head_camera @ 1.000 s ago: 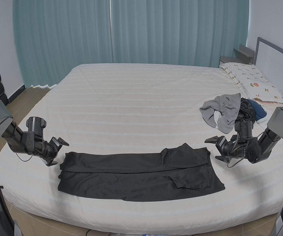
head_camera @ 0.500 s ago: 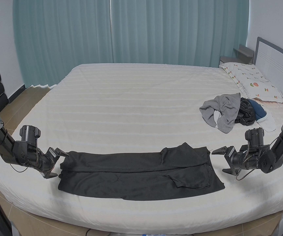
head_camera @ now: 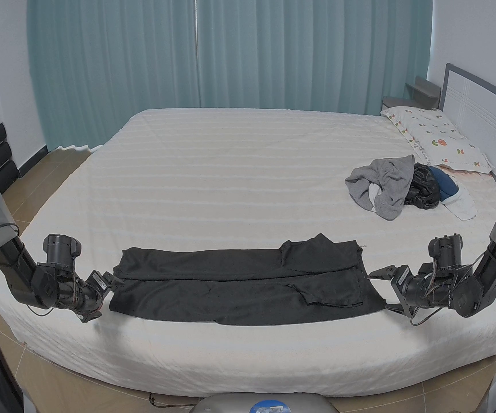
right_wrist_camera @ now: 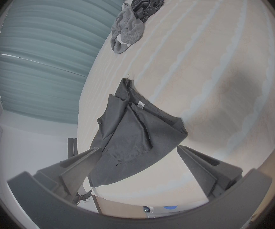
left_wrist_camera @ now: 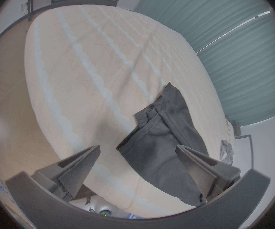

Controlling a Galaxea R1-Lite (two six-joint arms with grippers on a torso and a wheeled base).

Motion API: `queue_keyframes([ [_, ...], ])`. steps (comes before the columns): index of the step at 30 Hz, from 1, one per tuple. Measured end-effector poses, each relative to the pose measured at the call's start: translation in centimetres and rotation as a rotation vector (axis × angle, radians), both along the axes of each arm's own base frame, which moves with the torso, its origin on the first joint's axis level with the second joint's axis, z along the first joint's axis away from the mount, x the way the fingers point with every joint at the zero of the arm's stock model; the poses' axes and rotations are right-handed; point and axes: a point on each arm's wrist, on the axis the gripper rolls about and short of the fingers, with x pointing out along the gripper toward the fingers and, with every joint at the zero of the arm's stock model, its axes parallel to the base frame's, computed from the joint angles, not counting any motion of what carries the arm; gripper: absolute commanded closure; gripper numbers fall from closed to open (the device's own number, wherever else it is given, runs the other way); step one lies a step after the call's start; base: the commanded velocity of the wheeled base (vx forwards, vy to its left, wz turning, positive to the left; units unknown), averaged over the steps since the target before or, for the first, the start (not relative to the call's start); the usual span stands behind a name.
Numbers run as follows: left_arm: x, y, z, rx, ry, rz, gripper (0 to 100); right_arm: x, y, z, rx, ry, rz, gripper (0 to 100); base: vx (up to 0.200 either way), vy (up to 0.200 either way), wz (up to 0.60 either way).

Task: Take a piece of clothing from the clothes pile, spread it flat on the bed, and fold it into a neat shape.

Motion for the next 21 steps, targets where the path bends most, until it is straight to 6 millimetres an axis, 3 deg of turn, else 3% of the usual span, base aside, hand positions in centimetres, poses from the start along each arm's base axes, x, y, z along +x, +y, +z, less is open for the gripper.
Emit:
queue_keyframes([
  [6,0.5,-1.8,-1.2,0.052,0.014,-0.02,0,-0.1,0.3,-0.4,-0.002,0.012,0.01,0,0.0,0.0,0.0],
  [7,0.7,-2.1,-1.4,0.064,0.012,-0.02,100,-0.1,0.4,-0.5,-0.003,0.014,0.012,0,0.0,0.0,0.0],
  [21,1.9,-2.7,-2.5,0.071,0.008,0.02,100,-0.5,3.1,-1.7,-0.112,0.002,-0.008,0,0.0,0.0,0.0],
])
